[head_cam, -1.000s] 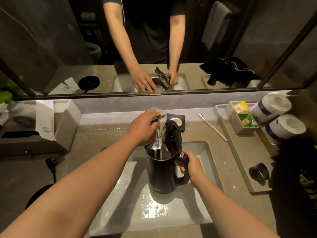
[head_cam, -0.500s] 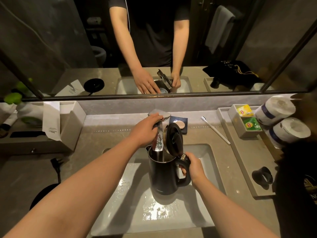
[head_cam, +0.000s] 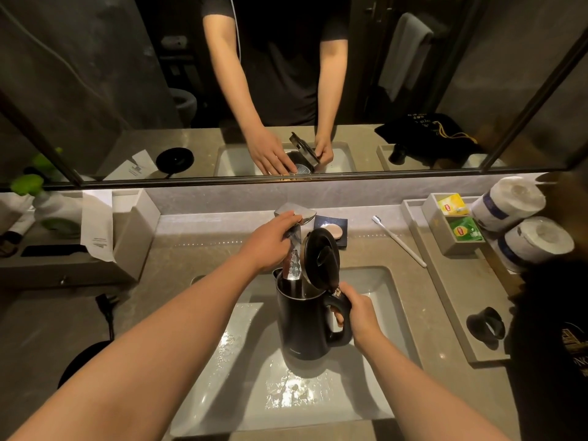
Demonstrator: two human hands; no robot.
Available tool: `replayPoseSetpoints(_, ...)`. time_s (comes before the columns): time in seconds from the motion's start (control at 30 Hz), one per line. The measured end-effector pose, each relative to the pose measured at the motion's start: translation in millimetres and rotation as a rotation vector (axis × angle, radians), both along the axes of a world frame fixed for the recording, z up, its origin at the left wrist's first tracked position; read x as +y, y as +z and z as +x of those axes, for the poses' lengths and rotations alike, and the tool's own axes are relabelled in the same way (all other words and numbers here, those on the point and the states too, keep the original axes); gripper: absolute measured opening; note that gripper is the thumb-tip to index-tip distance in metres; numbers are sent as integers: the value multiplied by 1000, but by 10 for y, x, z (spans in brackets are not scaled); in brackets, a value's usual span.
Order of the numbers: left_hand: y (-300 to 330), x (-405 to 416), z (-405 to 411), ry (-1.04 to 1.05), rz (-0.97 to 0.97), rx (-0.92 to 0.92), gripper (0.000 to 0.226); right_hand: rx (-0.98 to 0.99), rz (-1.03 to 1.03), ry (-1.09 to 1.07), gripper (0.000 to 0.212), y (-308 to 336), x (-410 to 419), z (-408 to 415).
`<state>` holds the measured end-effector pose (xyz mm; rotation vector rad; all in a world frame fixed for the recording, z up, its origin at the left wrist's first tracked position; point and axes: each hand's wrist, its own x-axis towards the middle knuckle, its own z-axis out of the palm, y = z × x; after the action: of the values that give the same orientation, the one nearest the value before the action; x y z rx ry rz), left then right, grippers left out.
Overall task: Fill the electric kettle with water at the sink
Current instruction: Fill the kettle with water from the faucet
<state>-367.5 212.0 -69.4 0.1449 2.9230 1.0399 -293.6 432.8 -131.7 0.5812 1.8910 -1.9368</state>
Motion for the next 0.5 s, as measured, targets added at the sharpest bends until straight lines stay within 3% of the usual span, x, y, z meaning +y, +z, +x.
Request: replayPoseSetpoints(0.5, 26, 10, -12, 5, -9, -24, 60, 29, -13, 40, 44, -22, -4, 48)
